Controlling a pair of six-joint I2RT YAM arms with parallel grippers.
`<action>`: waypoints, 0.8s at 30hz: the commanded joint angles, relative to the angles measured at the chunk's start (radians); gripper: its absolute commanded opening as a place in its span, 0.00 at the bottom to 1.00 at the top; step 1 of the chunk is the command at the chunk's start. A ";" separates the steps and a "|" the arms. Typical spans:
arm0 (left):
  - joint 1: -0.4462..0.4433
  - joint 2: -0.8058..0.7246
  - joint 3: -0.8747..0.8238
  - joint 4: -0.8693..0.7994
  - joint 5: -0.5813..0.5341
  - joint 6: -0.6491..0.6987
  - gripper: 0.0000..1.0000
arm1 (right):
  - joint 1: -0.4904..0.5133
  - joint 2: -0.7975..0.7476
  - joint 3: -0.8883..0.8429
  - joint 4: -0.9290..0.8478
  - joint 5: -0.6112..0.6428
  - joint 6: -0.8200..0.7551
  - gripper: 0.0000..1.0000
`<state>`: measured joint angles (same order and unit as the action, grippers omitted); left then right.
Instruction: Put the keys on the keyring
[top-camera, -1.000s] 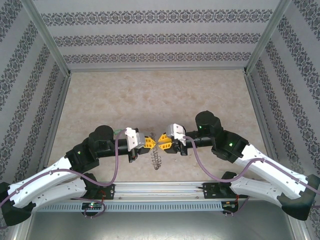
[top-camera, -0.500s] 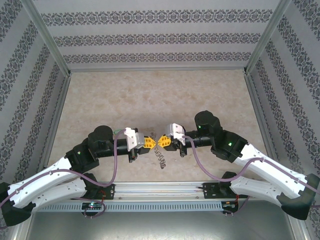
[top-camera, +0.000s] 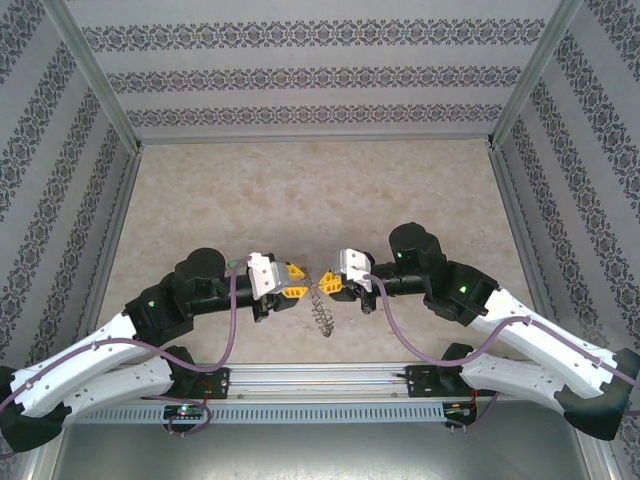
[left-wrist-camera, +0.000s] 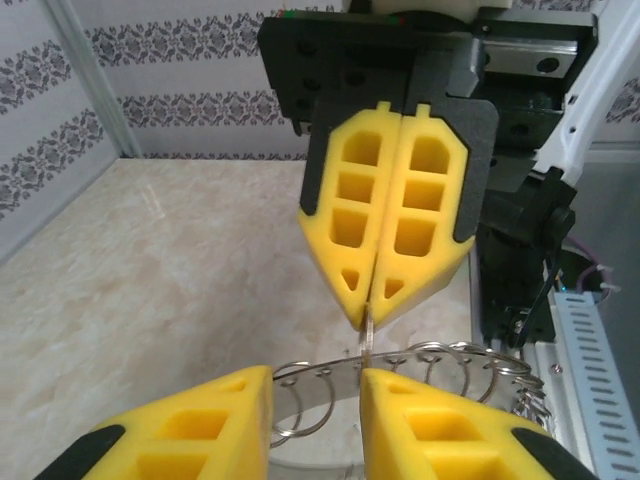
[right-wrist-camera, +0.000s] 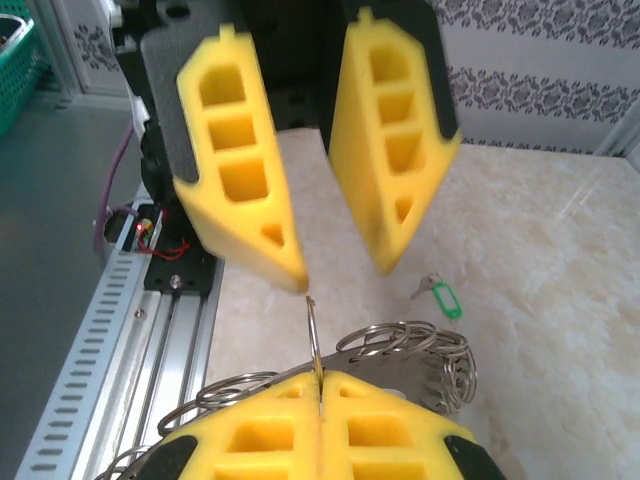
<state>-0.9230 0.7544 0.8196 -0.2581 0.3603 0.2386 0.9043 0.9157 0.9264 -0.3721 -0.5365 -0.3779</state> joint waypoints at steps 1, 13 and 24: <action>-0.008 0.015 0.072 -0.112 -0.040 0.069 0.29 | 0.036 0.013 0.064 -0.056 0.091 -0.071 0.00; -0.009 0.075 0.127 -0.193 0.048 0.078 0.20 | 0.061 0.059 0.124 -0.095 0.127 -0.104 0.00; -0.008 0.087 0.120 -0.182 0.060 0.072 0.26 | 0.068 0.067 0.137 -0.099 0.122 -0.110 0.00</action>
<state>-0.9226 0.8436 0.9218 -0.4236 0.3958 0.2962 0.9623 0.9836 1.0313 -0.4904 -0.4145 -0.4782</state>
